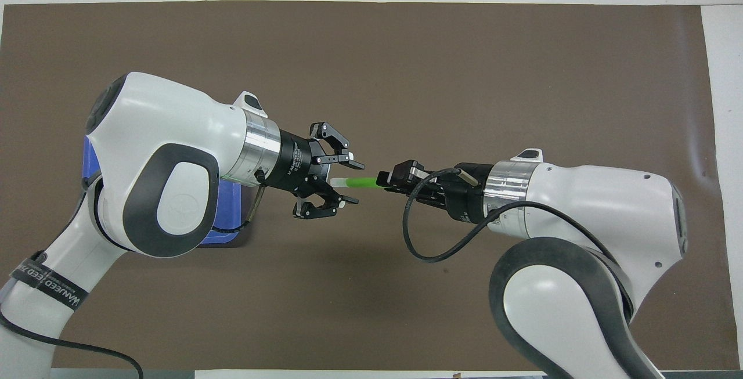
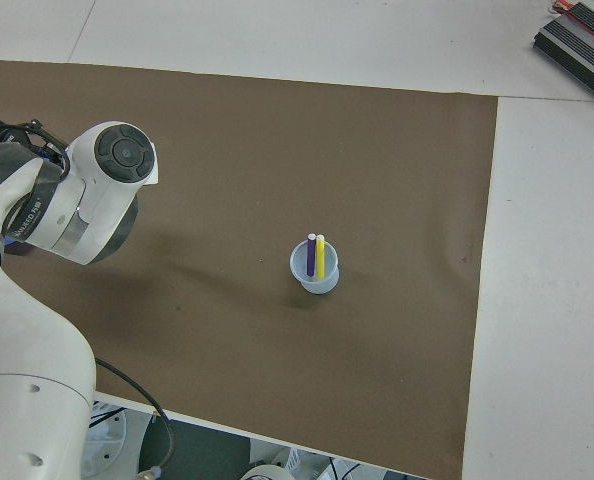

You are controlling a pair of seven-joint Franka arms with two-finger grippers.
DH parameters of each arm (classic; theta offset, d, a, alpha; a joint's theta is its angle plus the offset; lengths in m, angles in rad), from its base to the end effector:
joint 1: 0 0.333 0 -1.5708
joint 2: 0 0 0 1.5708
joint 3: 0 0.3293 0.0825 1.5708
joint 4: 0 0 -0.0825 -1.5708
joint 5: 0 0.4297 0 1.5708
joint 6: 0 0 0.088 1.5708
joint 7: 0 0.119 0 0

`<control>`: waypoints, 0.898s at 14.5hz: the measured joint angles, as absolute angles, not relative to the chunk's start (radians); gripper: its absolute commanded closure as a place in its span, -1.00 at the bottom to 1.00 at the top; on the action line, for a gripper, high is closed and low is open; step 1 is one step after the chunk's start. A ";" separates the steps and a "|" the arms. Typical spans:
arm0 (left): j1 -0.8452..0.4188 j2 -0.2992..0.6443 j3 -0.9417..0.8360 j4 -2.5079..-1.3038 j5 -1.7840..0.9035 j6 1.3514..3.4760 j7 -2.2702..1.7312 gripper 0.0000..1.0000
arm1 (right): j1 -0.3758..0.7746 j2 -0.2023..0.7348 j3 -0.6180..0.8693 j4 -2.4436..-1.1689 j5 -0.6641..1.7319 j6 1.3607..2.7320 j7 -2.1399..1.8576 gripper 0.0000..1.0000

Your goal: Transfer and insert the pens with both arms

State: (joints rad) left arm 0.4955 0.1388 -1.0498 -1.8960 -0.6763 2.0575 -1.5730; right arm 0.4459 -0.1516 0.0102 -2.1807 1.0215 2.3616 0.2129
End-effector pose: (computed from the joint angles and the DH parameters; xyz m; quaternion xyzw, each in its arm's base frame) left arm 0.5312 -0.3533 0.4732 0.7342 0.5770 -0.2940 0.2040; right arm 0.5129 0.2719 0.4801 -0.8889 0.1793 -0.0066 0.4214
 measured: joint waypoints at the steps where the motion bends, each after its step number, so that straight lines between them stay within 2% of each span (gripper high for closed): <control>1: 0.505 0.133 -1.049 -1.896 -0.676 2.057 -1.573 -1.00 | 0.425 -0.157 0.009 -2.178 1.006 2.322 0.210 1.00; 5: 0.565 0.130 -1.044 -1.904 -0.649 2.037 -1.489 -1.00 | 0.321 -0.187 0.003 -2.132 0.753 2.105 0.206 1.00; 9: 0.593 0.130 -1.043 -1.905 -0.446 1.961 -1.334 -1.00 | 0.209 -0.206 -0.001 -2.047 0.491 1.845 0.014 1.00; 13: 0.595 0.130 -1.043 -1.905 -0.235 1.927 -1.153 -1.00 | 0.074 -0.210 -0.006 -2.018 0.293 1.742 -0.258 1.00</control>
